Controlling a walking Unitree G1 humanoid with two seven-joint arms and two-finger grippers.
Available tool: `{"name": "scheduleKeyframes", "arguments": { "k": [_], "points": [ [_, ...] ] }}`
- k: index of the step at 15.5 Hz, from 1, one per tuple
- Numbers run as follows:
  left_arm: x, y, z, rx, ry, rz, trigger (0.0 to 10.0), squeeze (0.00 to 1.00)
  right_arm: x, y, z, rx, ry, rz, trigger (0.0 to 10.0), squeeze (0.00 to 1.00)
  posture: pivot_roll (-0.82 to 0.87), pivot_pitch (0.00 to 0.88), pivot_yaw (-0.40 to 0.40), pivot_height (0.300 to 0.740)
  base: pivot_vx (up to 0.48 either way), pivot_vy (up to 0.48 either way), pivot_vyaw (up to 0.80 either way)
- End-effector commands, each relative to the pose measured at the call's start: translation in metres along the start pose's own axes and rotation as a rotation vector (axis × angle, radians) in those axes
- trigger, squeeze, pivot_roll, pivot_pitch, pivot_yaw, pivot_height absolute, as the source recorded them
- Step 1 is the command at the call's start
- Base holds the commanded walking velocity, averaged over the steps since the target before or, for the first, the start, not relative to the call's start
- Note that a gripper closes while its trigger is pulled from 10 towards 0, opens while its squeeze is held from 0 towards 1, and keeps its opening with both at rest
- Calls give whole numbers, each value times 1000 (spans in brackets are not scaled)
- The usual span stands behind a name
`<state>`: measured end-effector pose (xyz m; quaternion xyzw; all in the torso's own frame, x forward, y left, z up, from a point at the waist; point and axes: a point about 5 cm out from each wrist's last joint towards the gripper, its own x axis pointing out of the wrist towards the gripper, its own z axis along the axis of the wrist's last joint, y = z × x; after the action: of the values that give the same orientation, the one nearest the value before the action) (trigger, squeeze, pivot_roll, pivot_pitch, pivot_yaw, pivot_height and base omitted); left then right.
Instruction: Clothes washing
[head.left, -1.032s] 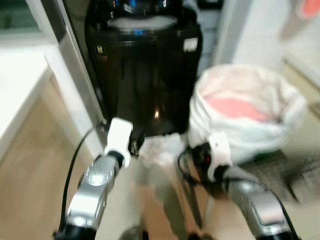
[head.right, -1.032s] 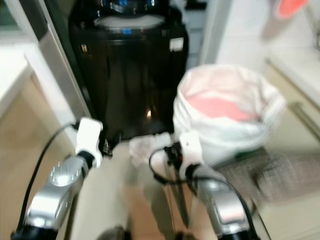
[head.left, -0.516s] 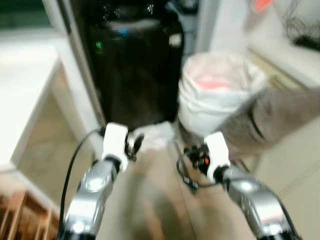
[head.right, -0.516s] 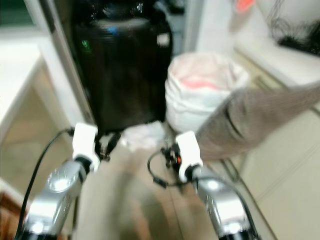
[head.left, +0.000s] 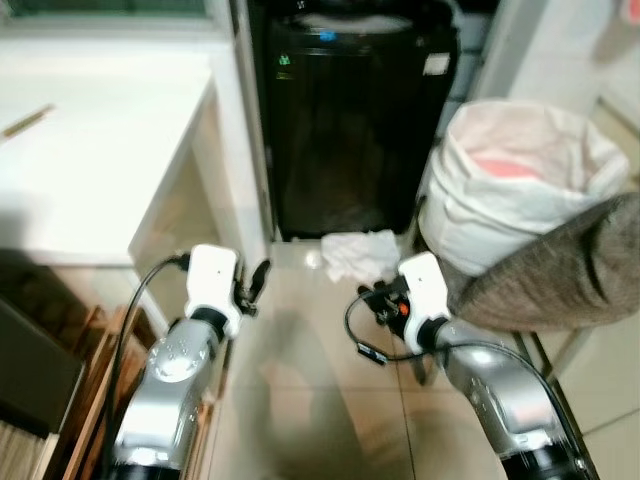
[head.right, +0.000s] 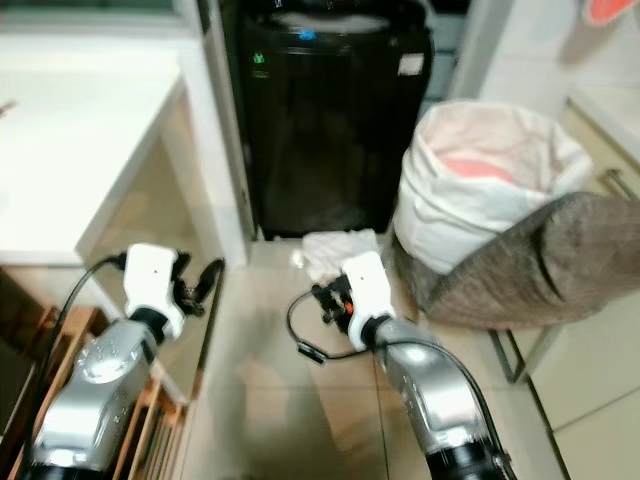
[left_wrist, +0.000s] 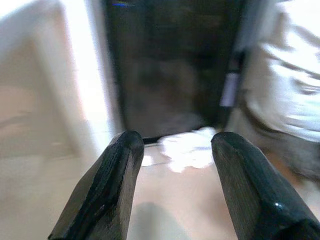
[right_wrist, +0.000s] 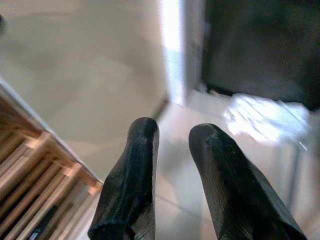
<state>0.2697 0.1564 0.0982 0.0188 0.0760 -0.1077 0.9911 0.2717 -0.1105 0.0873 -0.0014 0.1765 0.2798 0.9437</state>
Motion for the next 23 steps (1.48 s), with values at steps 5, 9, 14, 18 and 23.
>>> {"name": "scheduleKeyframes", "arguments": {
  "k": [5,9,14,18,23],
  "points": [
    [-1,-3,0,-2,-8,-1,10000,0,1,-2,-5,-35,23,20,10000,0,91,0,0,740,0,-468,800],
    [-4,-3,-3,-5,2,0,10000,0,2,0,-5,-43,25,41,10000,0,91,0,-1,740,0,-480,800],
    [-8,1,-10,-7,23,19,10000,0,0,-2,-12,-68,47,51,10000,0,89,0,-3,740,0,-474,800],
    [-10,3,-15,-17,39,30,10000,0,0,-2,-19,-87,70,61,10000,0,87,0,-7,740,0,-472,800],
    [-15,3,-28,-59,84,30,10000,0,1,-1,-34,-110,143,62,10000,0,86,0,-8,740,0,-283,480]
  ]
}}
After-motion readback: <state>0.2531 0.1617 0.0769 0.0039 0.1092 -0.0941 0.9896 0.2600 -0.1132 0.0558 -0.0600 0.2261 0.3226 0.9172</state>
